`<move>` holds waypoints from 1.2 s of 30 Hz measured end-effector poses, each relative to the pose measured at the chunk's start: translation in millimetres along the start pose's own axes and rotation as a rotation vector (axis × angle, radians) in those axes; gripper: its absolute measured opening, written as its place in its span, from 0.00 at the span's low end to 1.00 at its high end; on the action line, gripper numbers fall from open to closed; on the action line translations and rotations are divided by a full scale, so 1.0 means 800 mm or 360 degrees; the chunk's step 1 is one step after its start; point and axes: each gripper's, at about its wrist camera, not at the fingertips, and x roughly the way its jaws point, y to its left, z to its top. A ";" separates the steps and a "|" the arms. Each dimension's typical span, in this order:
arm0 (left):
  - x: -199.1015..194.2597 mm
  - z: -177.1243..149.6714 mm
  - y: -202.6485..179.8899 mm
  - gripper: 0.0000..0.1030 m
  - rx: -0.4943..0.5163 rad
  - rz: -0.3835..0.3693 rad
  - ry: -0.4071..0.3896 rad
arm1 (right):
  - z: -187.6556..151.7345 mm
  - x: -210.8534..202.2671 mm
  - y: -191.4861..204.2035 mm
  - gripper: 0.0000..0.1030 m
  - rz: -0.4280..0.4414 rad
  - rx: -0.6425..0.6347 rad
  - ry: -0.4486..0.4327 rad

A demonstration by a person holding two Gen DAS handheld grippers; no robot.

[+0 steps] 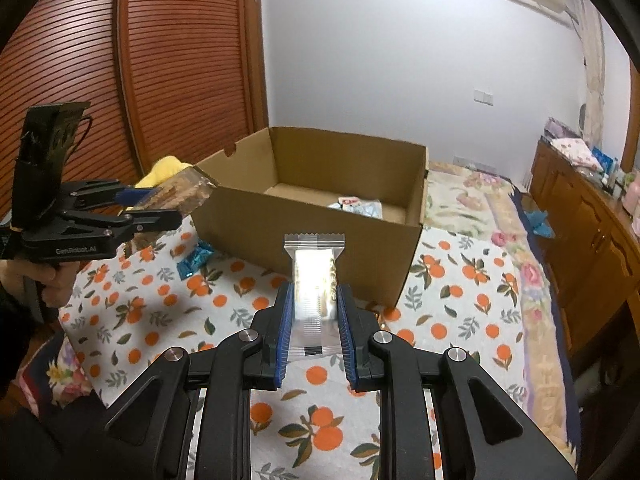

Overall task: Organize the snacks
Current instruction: 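Lift both packs over the box and open both tools to drop them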

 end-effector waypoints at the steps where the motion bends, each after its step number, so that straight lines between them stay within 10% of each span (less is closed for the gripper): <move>1: -0.001 0.001 0.000 0.43 0.0000 0.0000 -0.0005 | 0.002 0.000 0.001 0.19 -0.0001 -0.0003 -0.0003; 36: 0.054 0.078 0.067 0.44 -0.0088 0.0087 0.0006 | 0.104 0.075 -0.013 0.19 -0.0011 0.0014 -0.0013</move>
